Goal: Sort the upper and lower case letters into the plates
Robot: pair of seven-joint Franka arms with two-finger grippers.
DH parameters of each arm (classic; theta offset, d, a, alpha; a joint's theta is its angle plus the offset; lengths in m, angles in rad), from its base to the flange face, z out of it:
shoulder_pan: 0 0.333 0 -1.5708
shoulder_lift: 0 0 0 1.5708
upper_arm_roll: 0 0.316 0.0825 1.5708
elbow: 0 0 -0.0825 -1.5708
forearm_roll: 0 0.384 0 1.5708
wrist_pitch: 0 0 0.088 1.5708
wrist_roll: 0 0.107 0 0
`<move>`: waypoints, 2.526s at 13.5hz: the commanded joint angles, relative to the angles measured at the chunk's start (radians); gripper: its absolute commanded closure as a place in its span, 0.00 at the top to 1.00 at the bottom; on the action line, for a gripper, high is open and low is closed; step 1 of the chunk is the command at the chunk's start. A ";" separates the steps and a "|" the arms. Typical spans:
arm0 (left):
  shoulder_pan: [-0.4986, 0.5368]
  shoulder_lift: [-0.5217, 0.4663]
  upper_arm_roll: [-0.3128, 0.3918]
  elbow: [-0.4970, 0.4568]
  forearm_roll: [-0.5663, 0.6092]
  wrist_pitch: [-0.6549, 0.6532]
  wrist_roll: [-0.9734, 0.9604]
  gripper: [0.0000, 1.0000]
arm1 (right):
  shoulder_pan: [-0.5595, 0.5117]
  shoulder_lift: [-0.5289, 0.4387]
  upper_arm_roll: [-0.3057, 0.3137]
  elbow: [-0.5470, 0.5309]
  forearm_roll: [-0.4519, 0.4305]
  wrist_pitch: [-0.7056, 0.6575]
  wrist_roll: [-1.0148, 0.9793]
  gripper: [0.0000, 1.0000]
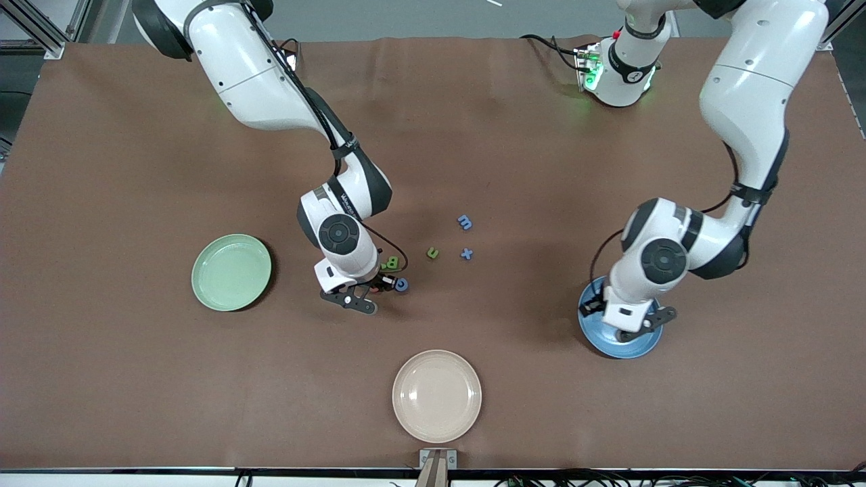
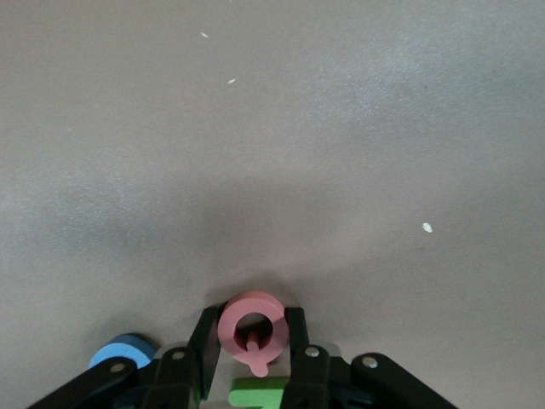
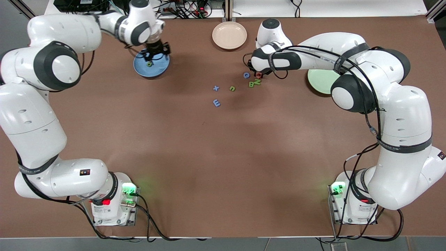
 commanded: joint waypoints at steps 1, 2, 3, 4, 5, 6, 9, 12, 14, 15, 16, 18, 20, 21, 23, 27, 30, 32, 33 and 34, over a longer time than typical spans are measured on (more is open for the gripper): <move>-0.102 0.010 0.001 0.112 -0.073 -0.087 -0.085 1.00 | -0.079 -0.091 -0.004 -0.043 0.000 -0.092 -0.135 0.00; -0.125 0.011 0.001 0.118 -0.110 -0.087 -0.115 1.00 | -0.120 -0.135 -0.004 -0.066 0.000 -0.126 -0.203 0.00; -0.159 0.022 0.001 0.128 -0.150 -0.085 -0.156 0.99 | -0.163 -0.187 -0.004 -0.117 0.001 -0.128 -0.279 0.00; -0.200 0.046 0.002 0.160 -0.173 -0.082 -0.231 0.99 | -0.203 -0.238 -0.004 -0.173 0.001 -0.126 -0.353 0.00; -0.242 0.068 0.007 0.186 -0.172 -0.079 -0.321 0.99 | -0.249 -0.296 -0.003 -0.242 0.001 -0.123 -0.436 0.00; -0.276 0.094 0.010 0.213 -0.168 -0.076 -0.396 0.99 | -0.286 -0.345 -0.004 -0.307 0.001 -0.116 -0.500 0.00; -0.357 0.138 0.022 0.233 -0.162 0.003 -0.561 0.98 | -0.384 -0.444 -0.003 -0.500 0.003 -0.013 -0.672 0.00; -0.469 0.162 0.083 0.230 -0.159 0.042 -0.728 0.95 | -0.476 -0.456 -0.003 -0.646 0.003 0.128 -0.803 0.00; -0.526 0.162 0.120 0.224 -0.159 0.044 -0.777 0.94 | -0.512 -0.447 -0.001 -0.660 0.006 0.138 -0.842 0.01; -0.534 0.162 0.131 0.218 -0.156 0.044 -0.814 0.93 | -0.512 -0.446 -0.001 -0.662 0.006 0.131 -0.842 0.02; -0.535 0.160 0.136 0.206 -0.135 0.044 -0.842 0.93 | -0.512 -0.441 -0.001 -0.665 0.006 0.130 -0.842 0.02; -0.535 0.154 0.136 0.169 -0.083 0.044 -0.918 0.91 | -0.512 -0.435 -0.001 -0.665 0.006 0.127 -0.842 0.30; -0.534 0.149 0.134 0.155 -0.078 0.044 -1.001 0.89 | -0.510 -0.436 -0.001 -0.659 0.008 0.125 -0.839 1.00; -0.531 0.146 0.134 0.143 -0.076 0.042 -1.027 0.88 | -0.506 -0.439 -0.001 -0.649 0.012 0.124 -0.836 1.00; -0.537 0.146 0.134 0.128 -0.076 0.042 -1.035 0.88 | -0.480 -0.439 0.008 -0.604 0.020 0.081 -0.797 1.00; -0.538 0.149 0.133 0.106 -0.076 0.062 -1.064 0.83 | -0.321 -0.433 0.006 -0.476 0.020 0.009 -0.494 1.00; -0.537 0.149 0.128 0.108 -0.079 0.064 -1.064 0.55 | -0.189 -0.345 0.005 -0.394 0.018 0.022 -0.305 1.00; -0.540 0.149 0.128 0.109 -0.076 0.065 -1.048 0.18 | -0.115 -0.256 0.005 -0.300 0.018 0.032 -0.186 1.00; -0.541 0.148 0.128 0.109 -0.073 0.065 -1.029 0.04 | -0.080 -0.207 0.005 -0.243 0.018 0.033 -0.124 1.00; -0.537 0.143 0.128 0.109 -0.075 0.064 -1.000 0.00 | -0.058 -0.165 0.005 -0.190 0.017 0.032 -0.084 1.00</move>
